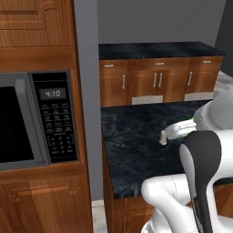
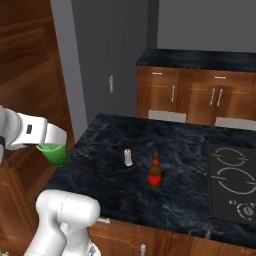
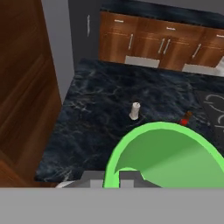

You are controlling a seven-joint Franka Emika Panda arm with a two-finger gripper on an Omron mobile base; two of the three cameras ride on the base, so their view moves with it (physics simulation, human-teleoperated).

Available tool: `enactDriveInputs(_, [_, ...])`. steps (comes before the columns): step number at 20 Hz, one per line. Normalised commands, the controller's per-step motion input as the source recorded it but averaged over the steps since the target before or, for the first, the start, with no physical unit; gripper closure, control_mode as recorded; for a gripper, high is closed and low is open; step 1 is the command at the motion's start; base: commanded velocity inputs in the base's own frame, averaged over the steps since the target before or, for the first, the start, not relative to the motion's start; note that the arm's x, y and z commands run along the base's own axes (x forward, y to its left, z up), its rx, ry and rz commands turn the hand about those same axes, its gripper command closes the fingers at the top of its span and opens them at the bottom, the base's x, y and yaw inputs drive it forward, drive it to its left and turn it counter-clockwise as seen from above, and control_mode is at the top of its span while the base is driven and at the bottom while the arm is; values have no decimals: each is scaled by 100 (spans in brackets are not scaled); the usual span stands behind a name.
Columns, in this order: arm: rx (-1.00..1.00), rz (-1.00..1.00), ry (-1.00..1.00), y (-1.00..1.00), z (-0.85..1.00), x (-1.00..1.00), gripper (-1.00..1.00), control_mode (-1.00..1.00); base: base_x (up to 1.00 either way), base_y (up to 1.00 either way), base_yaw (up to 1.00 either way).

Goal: Open the cabinet directly in front. Then move the beer and the cup to the dining counter with the candle on it.

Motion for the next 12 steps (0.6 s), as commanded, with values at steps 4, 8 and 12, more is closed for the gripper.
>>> enactDriveInputs(4, [0, 1, 8, 0, -26, 6, 100, -100, 0, 0, 0])
enactDriveInputs(8, [0, 1, 14, 2, -49, 28, 100, -100, 0, 0, 0])
enactDriveInputs(12, [-2, 0, 7, 9, -42, 59, 100, -100, 0, 0, 0])
